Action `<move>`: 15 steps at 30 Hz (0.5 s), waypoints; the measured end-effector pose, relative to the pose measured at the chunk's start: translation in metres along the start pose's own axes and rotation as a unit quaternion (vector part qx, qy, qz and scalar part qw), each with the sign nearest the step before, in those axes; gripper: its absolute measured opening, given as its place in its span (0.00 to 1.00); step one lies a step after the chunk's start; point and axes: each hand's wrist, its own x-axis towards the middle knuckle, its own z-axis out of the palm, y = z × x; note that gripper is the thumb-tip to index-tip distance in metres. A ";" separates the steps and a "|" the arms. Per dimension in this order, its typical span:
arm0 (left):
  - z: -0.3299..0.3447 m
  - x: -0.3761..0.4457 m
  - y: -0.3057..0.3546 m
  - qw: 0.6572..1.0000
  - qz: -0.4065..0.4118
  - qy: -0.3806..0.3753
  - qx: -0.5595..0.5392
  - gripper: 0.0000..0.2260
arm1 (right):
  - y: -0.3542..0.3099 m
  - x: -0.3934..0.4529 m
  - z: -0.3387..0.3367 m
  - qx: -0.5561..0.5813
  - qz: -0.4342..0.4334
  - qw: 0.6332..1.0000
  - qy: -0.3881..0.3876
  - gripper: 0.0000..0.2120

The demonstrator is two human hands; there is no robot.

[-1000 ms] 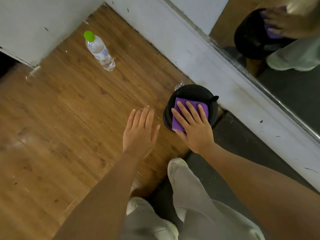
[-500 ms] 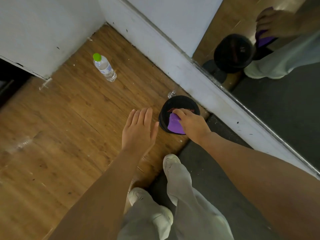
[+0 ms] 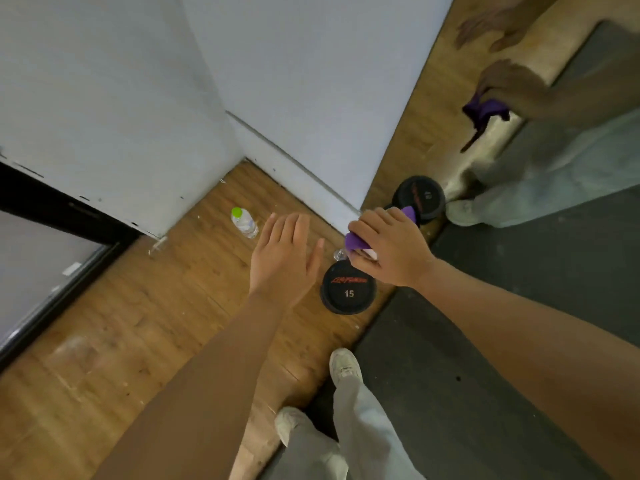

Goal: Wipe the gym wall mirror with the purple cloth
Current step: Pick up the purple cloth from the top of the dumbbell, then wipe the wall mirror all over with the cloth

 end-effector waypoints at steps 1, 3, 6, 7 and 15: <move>-0.014 0.012 0.002 1.000 0.014 0.019 0.002 0.21 | 0.002 0.007 -0.015 -0.007 -0.014 1.000 0.014 0.18; -0.040 0.036 0.007 0.997 0.045 0.054 0.021 0.21 | 0.009 0.020 -0.045 -0.025 -0.041 0.998 0.047 0.17; -0.079 0.072 0.019 0.991 0.071 0.095 0.065 0.22 | 0.017 0.040 -0.093 -0.053 -0.067 0.992 0.094 0.17; -0.092 0.084 0.024 0.989 0.079 0.106 0.070 0.22 | 0.021 0.047 -0.109 -0.065 -0.074 0.989 0.109 0.18; -0.184 0.182 0.063 0.971 0.141 0.186 0.059 0.27 | 0.049 0.093 -0.249 -0.149 -0.098 0.965 0.191 0.25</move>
